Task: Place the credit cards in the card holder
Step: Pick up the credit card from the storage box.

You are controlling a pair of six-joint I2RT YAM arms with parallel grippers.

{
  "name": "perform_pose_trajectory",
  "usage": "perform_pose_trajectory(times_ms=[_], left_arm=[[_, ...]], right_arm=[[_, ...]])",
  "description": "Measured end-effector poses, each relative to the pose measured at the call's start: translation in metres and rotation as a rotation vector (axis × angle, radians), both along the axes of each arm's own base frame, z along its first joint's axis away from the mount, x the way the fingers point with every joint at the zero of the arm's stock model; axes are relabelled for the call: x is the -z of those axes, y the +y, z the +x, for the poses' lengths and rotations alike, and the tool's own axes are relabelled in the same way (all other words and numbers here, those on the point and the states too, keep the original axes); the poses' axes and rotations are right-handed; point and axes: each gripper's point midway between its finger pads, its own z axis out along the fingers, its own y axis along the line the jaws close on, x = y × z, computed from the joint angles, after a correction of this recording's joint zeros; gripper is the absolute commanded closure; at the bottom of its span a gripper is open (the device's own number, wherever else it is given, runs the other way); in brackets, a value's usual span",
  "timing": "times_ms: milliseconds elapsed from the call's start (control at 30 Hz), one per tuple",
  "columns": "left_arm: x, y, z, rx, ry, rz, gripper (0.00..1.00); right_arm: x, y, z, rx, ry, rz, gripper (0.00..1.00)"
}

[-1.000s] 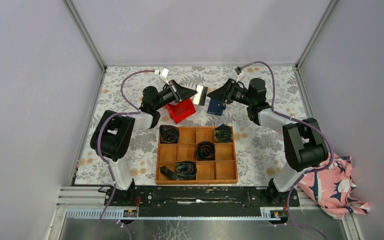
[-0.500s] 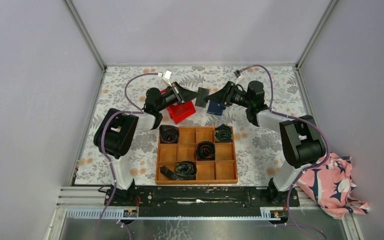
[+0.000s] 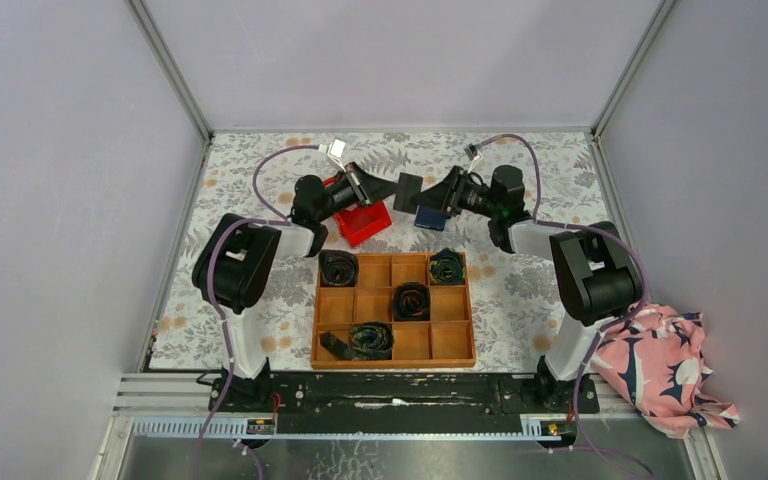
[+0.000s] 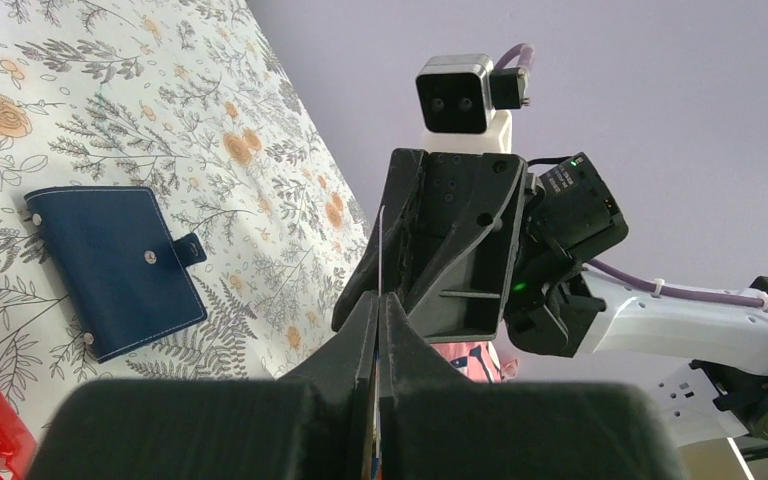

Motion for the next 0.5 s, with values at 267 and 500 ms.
perform_pose_trajectory(times_ms=[267,500], left_arm=[[0.009,-0.009,0.003,0.016,0.018,-0.001,1.0],[0.021,-0.01,0.011,0.012,0.043,-0.002,1.0]], right_arm=[[0.004,0.005,0.0,-0.024,0.024,0.03,0.79],[0.007,0.009,0.007,-0.026,0.05,0.053,0.96]])
